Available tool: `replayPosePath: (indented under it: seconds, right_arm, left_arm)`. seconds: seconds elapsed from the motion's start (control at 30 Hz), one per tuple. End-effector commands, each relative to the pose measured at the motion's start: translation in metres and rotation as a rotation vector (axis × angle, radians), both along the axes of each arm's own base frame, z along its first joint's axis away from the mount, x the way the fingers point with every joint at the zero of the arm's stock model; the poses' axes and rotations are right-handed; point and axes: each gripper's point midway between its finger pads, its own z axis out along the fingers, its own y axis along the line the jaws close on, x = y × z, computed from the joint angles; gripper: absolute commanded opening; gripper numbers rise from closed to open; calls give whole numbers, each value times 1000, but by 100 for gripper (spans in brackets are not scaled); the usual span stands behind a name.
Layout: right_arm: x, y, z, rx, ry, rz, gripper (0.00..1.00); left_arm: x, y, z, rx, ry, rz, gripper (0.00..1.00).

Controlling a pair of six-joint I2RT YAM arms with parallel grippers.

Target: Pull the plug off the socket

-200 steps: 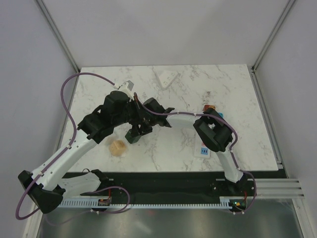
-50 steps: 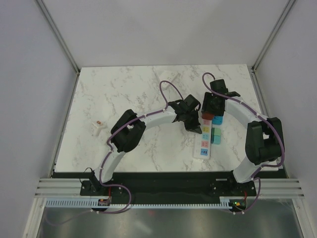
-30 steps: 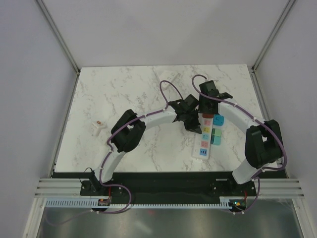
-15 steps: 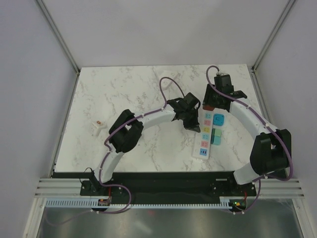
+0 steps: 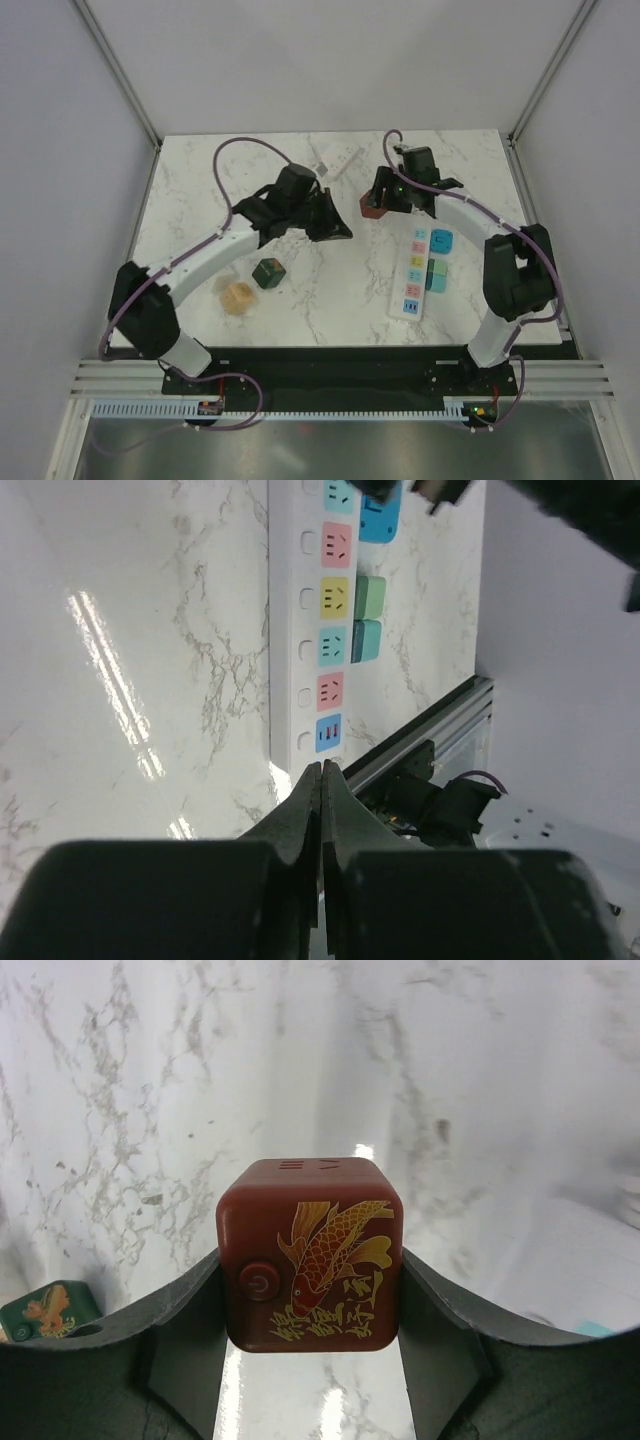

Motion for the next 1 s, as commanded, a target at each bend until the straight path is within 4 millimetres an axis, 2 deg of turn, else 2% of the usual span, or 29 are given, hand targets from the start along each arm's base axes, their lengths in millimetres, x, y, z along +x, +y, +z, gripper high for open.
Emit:
replayPosePath:
  seconds: [0.0,0.07,0.1,0.13,0.17,0.2,0.23,0.33,0.37,0.4,0.43,0.5,0.53,0.7,0.97]
  right_arm:
    - [8,86,39,130,-125,207,0]
    - [5,118,36,181,-111,282,0]
    - [-1,141,38,210,-117,322,0]
    - [0,157,34,229,-110,348,0]
    - [-10,177,35,256,-103,398,0]
    - [-11,190,36,278,-110,423,0]
    - [-18,211,32,306,-91,459,0]
    - [-21,248,28,339,-90,520,0]
    - [-23,258,27,344,-87,534,0]
    - [-31,275,13,343,-63,559,0]
    - [-30,287,21,359,-83,576,0]
    - [-43,310,17,383,-52,614,0]
    - [-41,320,10,388,-42,621,0]
    - [-56,342,-13,350,12,647,0]
    - [-75,349,-41,293,57,675,0]
  left_arm:
    - [-12,41,46,-95,-102,20,2]
    - [-13,67,58,-98,-133,64,2]
    - [-18,82,76,-107,-189,92,2]
    - [-19,92,82,-96,-211,114,2]
    - [-22,107,84,-64,-218,134,2]
    - [-26,116,95,-67,-251,148,2]
    - [-28,125,96,-50,-252,165,2]
    - [-33,138,107,-71,-273,197,2]
    - [-34,139,107,-73,-275,201,2]
    - [-34,141,105,-70,-273,205,2]
    - [-35,142,107,-74,-276,210,2]
    - [-35,142,102,-70,-264,208,2]
    - [-35,142,101,-69,-257,209,2]
    - [-39,140,98,-82,-236,200,2]
    - [-38,138,98,-94,-226,202,2]
